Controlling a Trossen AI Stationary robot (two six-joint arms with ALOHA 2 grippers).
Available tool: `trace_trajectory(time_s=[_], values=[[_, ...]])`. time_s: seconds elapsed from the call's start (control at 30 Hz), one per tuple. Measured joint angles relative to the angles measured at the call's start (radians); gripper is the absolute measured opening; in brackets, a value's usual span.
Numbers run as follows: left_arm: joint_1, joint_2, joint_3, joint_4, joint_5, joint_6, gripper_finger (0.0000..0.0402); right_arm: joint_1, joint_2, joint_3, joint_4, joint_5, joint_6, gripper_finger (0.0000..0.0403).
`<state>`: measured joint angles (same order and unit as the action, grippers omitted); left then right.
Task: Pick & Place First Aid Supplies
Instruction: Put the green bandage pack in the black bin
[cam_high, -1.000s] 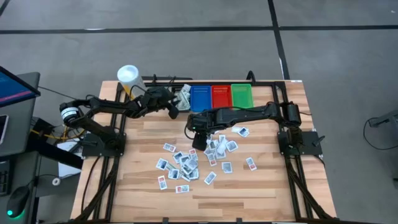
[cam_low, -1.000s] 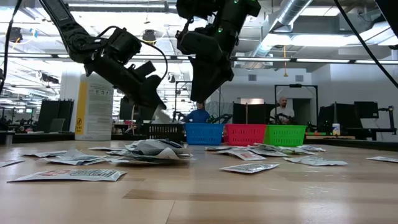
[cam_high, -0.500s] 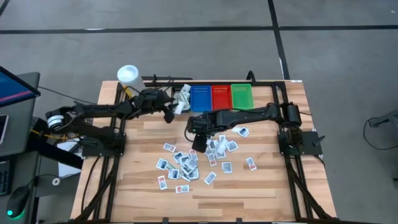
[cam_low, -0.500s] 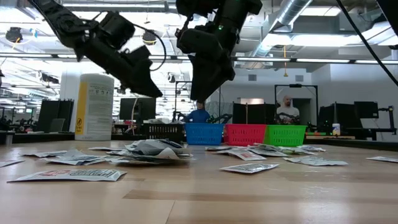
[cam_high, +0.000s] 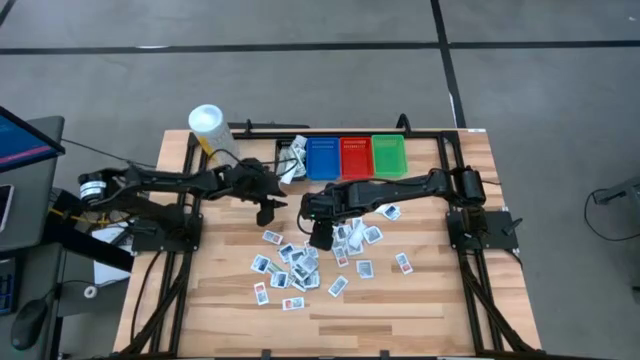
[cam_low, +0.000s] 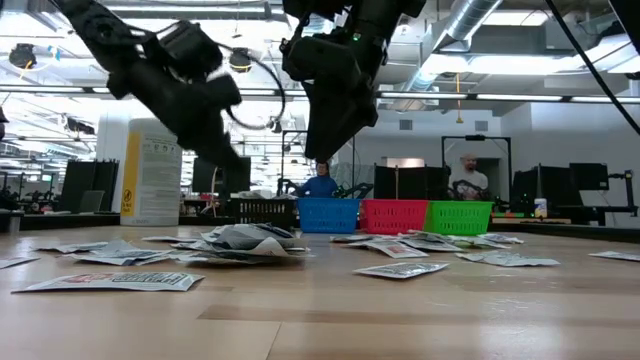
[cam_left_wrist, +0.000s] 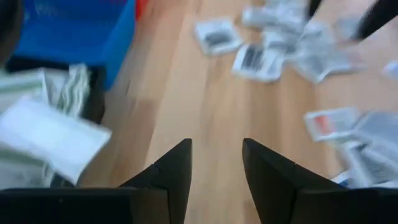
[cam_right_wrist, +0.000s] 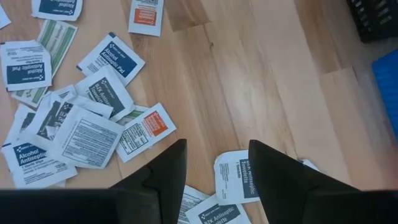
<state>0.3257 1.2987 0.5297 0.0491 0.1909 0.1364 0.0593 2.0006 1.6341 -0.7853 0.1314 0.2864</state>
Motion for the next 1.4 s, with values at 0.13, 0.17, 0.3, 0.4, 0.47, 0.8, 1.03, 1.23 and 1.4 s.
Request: trace_trajectory(time_s=[0.13,0.17,0.3,0.4,0.47,0.8,1.03,1.23,1.4], values=[[0.015,0.074,0.000,0.003,-0.150,0.042,0.0143,0.000,0.000,0.000,0.000,0.000,0.003,0.0167],[0.022,0.084,0.000,0.005,-0.179,0.054,0.0143,0.000,0.000,0.000,0.000,0.000,0.003,0.0167],[0.053,0.093,-0.001,0.059,-0.226,0.095,0.0143,0.000,0.000,0.000,0.000,0.000,0.003,0.0168],[0.081,0.093,-0.001,0.126,-0.228,0.124,0.0143,0.000,0.000,0.000,-0.001,0.000,0.003,0.0166],[0.103,0.093,0.000,0.164,-0.228,0.146,0.0143,0.000,0.000,0.000,-0.004,0.000,0.003,0.0165],[0.171,0.092,0.000,0.200,-0.149,0.108,0.0143,0.000,0.000,-0.040,0.012,0.000,0.005,0.0166],[0.171,0.092,0.000,0.164,0.032,-0.056,0.0143,0.000,0.001,-0.053,0.024,0.000,0.037,0.0162],[0.169,0.087,0.000,0.085,0.153,-0.162,0.0143,0.002,0.001,-0.053,0.030,-0.001,0.078,0.0162],[0.168,0.056,0.000,0.056,0.306,-0.205,0.0143,0.024,0.001,-0.053,0.067,0.000,0.090,0.0162]])
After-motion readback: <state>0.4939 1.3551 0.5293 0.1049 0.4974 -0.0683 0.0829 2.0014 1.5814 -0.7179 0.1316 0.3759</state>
